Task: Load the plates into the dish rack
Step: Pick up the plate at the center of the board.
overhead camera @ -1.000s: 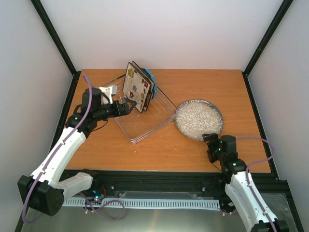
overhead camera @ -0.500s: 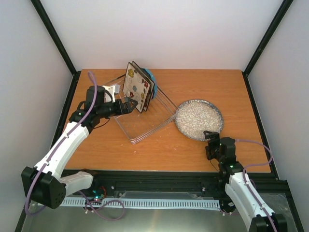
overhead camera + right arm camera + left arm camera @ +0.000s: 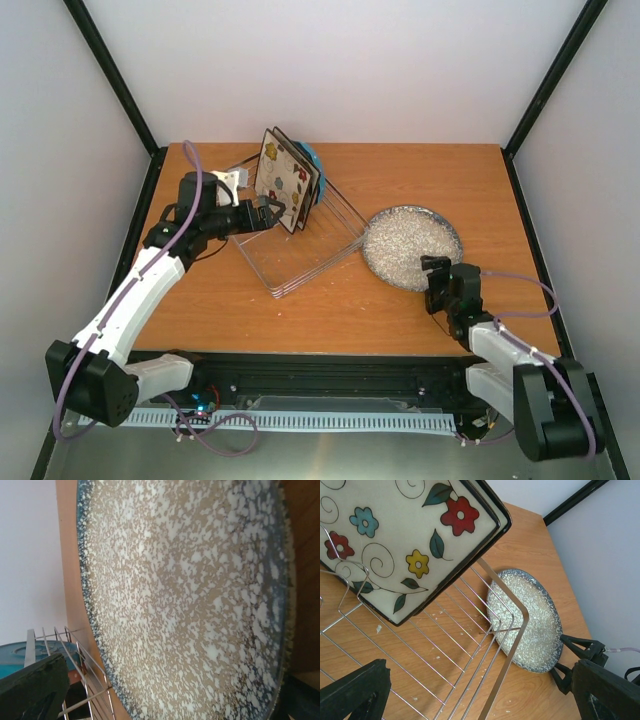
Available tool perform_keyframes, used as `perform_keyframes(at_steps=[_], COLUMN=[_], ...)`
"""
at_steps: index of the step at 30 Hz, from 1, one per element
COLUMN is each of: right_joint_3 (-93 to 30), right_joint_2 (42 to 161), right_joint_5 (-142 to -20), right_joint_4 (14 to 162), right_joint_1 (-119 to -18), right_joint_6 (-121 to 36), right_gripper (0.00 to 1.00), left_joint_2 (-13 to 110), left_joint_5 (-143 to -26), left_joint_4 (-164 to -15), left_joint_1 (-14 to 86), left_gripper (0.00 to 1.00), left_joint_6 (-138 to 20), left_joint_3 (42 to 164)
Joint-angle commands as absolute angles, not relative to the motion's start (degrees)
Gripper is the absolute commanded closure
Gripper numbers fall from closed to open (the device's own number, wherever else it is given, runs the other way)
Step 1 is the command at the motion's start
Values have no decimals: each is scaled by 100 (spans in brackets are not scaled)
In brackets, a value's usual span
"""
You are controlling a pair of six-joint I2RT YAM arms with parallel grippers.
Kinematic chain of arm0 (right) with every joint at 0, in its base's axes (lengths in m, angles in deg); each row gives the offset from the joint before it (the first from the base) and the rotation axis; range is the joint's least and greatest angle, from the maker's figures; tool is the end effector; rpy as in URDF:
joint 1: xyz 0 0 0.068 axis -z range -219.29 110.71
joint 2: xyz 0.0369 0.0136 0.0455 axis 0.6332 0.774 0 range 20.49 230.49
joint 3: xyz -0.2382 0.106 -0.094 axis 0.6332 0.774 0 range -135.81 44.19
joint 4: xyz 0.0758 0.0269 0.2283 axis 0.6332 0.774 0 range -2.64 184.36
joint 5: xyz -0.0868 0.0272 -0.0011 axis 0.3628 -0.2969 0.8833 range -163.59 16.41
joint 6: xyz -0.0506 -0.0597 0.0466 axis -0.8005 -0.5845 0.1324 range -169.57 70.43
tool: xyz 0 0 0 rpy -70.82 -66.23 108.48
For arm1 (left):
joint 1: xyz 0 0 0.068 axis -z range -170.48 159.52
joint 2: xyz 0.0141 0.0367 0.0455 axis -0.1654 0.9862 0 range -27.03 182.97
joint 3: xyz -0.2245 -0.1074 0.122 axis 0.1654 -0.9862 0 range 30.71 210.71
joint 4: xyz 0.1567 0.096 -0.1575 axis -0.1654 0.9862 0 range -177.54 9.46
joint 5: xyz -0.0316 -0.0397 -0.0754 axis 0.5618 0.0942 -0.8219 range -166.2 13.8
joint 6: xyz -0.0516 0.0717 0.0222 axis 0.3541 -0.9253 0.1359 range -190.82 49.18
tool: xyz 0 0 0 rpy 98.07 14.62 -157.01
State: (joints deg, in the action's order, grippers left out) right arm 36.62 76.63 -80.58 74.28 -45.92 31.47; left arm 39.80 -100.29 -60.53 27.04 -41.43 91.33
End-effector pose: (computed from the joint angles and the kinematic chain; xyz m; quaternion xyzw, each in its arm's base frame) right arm 0.1875 0.0318 0.1181 0.5143 0.7237 0.3556 0.2922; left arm 0.2454 -0.1125 0.3144 0.0098 0.8660 -0.3535 0.3535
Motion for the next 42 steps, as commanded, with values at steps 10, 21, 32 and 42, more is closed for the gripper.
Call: perform_keyframes(at_steps=[10, 21, 32, 42], right_joint_3=[3727, 3718, 3647, 3020], right_joint_2=[9060, 8641, 7361, 6129], right_joint_5=[-7895, -7637, -7195, -6992], right_joint_4=[7147, 7607, 8411, 9651], right_joint_1=[-4544, -4531, -4399, -4067], right_joint_6=[3149, 3118, 3123, 2743], right_gripper=[38, 82, 97, 97], left_joint_2=[4028, 4134, 4110, 4126], left_joint_5=[-9955, -10046, -10095, -10471], left_joint_4=[-5941, -5958, -5941, -5848], left_joint_1=[2429, 2297, 2279, 2443], left_gripper=[0, 0, 0, 0], left_joint_6=[-4460, -4504, -4508, -4548], left_joint_3=[9469, 9505, 9527, 9498])
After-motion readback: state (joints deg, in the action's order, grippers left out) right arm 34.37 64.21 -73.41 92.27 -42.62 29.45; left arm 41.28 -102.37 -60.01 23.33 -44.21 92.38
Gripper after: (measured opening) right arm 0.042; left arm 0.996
